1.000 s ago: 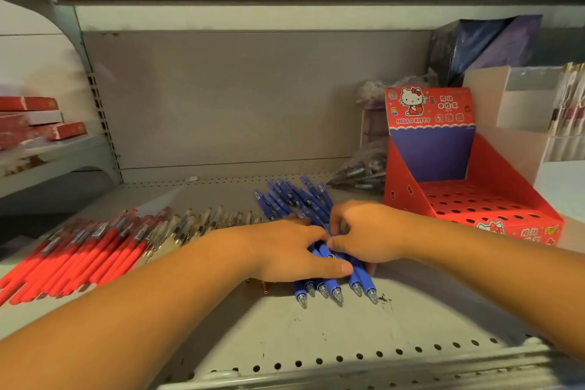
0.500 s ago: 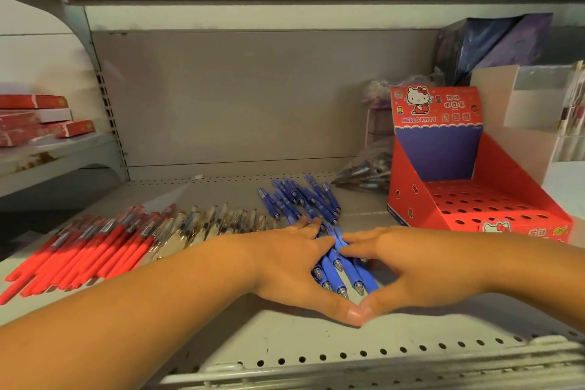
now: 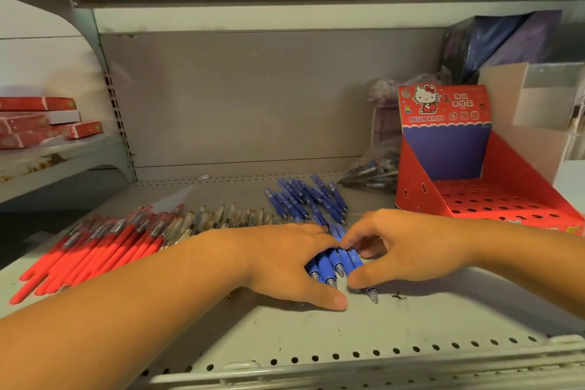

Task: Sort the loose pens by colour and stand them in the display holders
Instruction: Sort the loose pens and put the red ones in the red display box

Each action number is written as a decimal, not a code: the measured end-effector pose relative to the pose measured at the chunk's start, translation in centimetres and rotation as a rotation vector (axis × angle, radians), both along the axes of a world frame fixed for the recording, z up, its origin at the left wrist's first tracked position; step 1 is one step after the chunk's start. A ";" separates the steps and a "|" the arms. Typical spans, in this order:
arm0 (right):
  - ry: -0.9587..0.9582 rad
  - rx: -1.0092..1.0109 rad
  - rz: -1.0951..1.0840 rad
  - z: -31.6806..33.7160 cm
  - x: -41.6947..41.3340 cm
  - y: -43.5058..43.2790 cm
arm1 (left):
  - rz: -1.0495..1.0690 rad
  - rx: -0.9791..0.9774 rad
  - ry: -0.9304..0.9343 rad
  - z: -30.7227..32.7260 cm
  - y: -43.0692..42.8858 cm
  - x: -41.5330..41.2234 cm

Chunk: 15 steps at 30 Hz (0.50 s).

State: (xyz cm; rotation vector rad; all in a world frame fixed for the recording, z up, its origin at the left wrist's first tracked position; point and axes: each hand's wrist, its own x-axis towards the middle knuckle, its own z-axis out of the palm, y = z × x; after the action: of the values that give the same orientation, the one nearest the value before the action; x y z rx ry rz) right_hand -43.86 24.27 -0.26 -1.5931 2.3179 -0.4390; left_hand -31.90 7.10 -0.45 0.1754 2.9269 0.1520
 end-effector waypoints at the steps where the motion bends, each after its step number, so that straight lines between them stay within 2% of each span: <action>1: -0.011 0.008 -0.019 0.2 -0.3 -0.1 | 0.000 0.031 -0.008 0.0 0.0 0.0; 3: -0.061 -0.004 -0.058 0.7 -0.9 -0.4 | 0.019 0.114 -0.014 0.4 -0.1 0.0; 5: -0.025 -0.020 -0.110 1.3 -1.3 -1.3 | 0.043 0.148 0.022 0.9 -0.3 -0.2; 8: 0.091 -0.048 -0.215 2.3 -2.4 -4.0 | 0.153 0.037 0.140 2.1 -1.8 -1.2; 11: 0.132 -0.063 -0.300 2.8 -4.0 -7.7 | 0.401 -0.063 0.196 2.6 -4.6 -2.0; 15: 0.186 -0.066 -0.363 2.3 -6.0 -12.7 | 0.603 -0.125 0.095 1.0 -7.9 -1.5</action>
State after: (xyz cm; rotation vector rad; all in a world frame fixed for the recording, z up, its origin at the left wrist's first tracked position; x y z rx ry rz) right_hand -49.83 11.61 2.06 -1.2862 2.7753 -0.4671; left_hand -33.44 -0.80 0.59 -0.7407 2.9713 0.0485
